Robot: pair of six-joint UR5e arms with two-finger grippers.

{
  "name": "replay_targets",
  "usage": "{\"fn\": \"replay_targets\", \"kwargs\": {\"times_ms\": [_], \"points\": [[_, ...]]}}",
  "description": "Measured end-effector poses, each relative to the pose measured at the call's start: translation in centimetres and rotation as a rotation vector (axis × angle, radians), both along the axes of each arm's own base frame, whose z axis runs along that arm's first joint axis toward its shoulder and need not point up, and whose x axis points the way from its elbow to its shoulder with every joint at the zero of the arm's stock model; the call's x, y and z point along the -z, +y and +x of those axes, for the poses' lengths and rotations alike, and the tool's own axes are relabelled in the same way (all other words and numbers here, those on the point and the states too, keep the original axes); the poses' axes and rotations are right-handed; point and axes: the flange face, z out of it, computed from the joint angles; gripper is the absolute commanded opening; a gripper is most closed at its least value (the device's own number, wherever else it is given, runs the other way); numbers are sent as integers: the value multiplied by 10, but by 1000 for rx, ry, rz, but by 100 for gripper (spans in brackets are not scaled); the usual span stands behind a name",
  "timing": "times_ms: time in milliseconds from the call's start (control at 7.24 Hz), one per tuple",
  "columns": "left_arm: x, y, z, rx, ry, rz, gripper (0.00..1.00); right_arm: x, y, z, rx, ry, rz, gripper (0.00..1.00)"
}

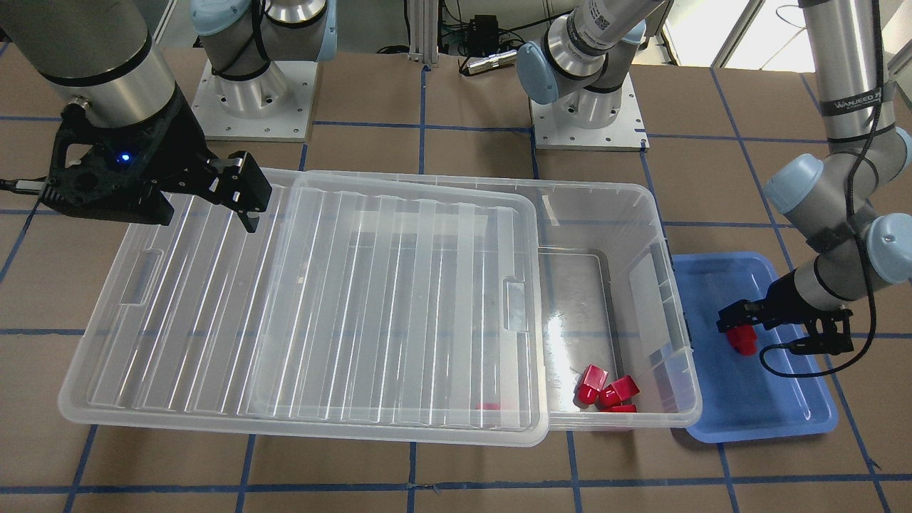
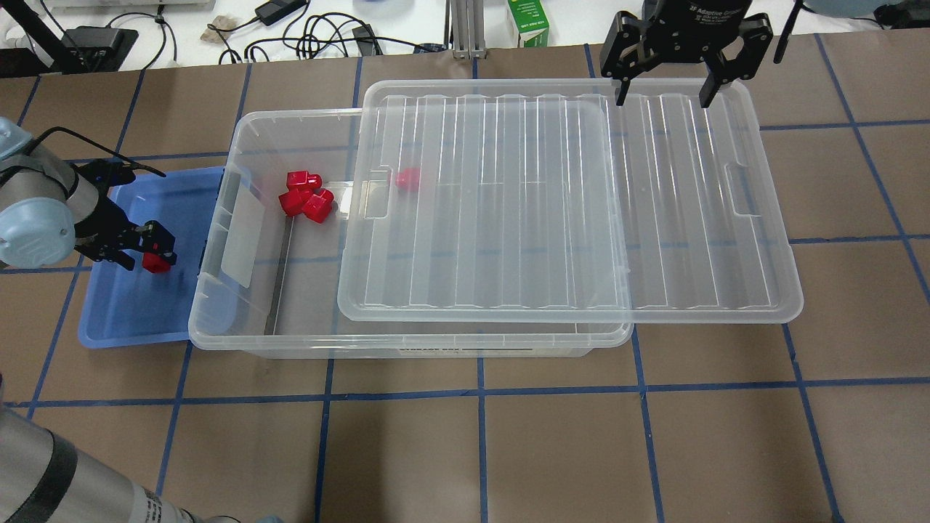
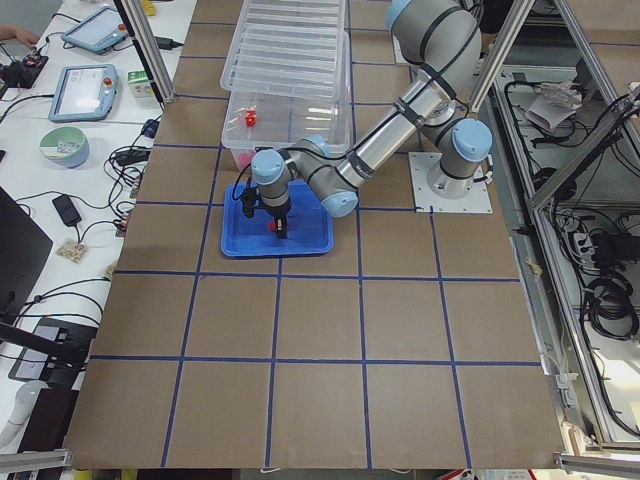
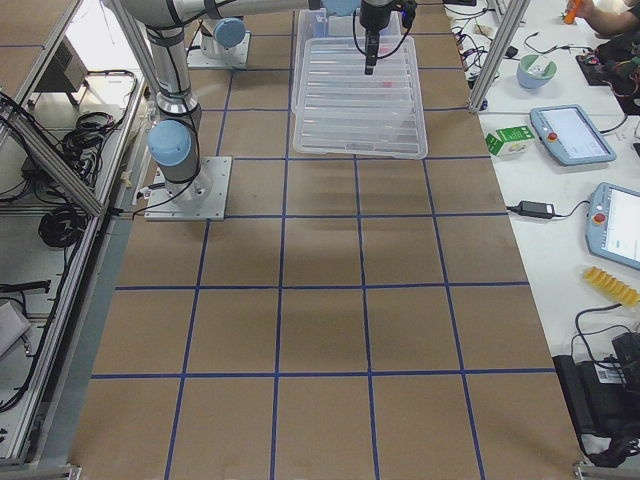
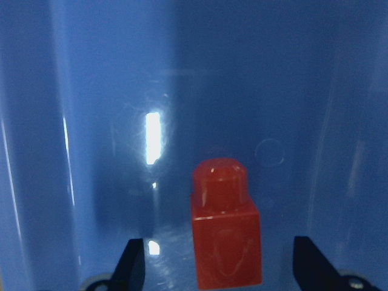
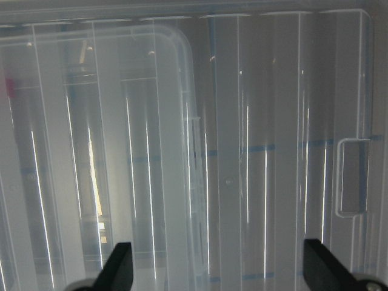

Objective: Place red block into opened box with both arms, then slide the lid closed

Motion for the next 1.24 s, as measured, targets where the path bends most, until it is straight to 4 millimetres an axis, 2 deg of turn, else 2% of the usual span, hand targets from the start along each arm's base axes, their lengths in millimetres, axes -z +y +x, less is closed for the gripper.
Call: {"fn": "replay_targets", "kwargs": {"times_ms": [276, 415, 553, 691, 829, 967, 1106, 1244], "points": [[-1, -1, -1, 9, 1, -1, 9, 1, -1, 0, -1, 1, 0, 100], [-9, -2, -4, 14, -10, -10, 9, 1, -1, 0, -1, 1, 0, 100], [-27, -6, -8, 23, -19, -16, 5, 1, -1, -1, -1, 1, 0, 100], [-57, -11, -11, 34, -23, -15, 5, 2, -2, -1, -1, 0, 1, 100], [-101, -20, -18, 50, -26, -22, 5, 2, -1, -1, -1, 1, 3, 100], [-147, -29, -35, 77, -28, -21, 5, 2, -1, -2, 0, 3, 5, 100], [-190, -32, -67, 97, -28, -11, 5, 2, -1, -2, 0, 5, 6, 100], [-219, -30, -112, 99, -29, -6, 5, 2, -1, -2, 0, 8, 7, 100]]}}
